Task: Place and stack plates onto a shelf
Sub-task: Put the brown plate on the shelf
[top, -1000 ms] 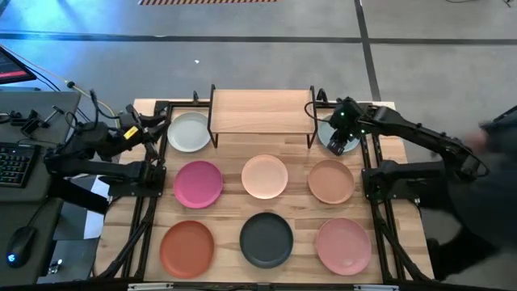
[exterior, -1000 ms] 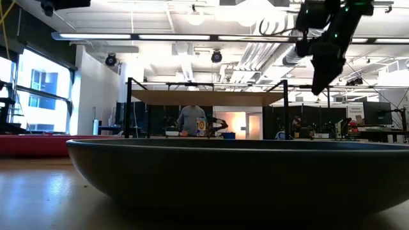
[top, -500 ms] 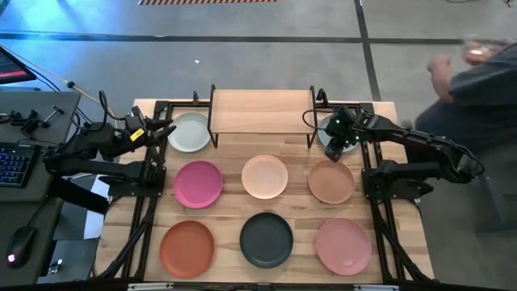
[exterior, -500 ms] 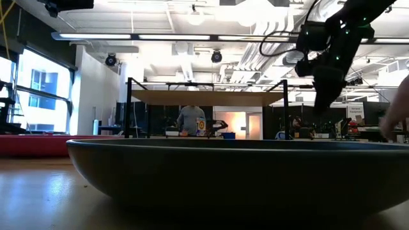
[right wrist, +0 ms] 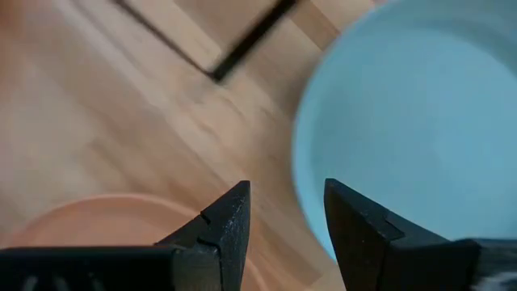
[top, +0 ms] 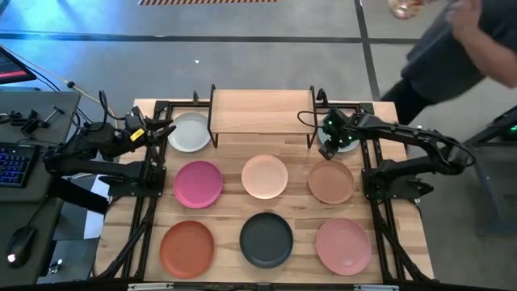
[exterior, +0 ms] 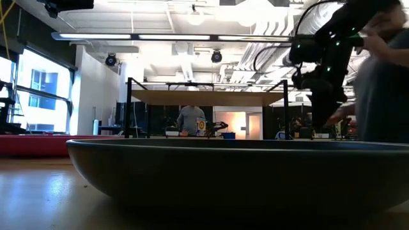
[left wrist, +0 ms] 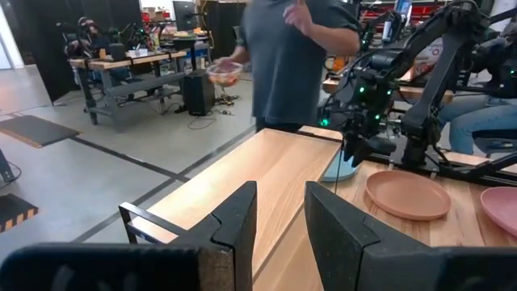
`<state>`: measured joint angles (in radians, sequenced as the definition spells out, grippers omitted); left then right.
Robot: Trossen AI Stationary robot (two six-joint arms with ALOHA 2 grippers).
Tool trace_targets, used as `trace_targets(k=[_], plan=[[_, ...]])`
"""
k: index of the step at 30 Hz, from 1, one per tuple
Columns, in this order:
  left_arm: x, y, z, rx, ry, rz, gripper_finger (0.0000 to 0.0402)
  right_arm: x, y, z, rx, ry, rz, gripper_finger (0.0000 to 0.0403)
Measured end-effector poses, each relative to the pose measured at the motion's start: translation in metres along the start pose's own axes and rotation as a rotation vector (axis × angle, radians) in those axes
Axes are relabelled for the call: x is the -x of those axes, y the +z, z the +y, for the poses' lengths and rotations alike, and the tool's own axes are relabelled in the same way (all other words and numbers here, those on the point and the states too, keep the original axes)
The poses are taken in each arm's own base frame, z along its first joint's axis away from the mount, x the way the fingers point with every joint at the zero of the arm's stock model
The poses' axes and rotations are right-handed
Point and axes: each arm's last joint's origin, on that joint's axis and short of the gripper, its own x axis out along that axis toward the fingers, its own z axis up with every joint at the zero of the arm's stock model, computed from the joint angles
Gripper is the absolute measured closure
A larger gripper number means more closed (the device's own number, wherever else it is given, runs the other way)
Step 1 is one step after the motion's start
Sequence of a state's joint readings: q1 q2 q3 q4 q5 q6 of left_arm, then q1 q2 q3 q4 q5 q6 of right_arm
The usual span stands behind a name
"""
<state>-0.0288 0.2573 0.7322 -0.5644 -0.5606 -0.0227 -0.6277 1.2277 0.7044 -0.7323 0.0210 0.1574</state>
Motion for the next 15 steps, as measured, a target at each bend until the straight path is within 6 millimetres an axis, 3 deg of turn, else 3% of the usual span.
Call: trace_targets(k=[15], plan=[[0.0,0.0,0.0,0.001,0.002,0.0,0.0306,-0.037,0.007,0.0,0.036,-0.074,0.107,0.0265]])
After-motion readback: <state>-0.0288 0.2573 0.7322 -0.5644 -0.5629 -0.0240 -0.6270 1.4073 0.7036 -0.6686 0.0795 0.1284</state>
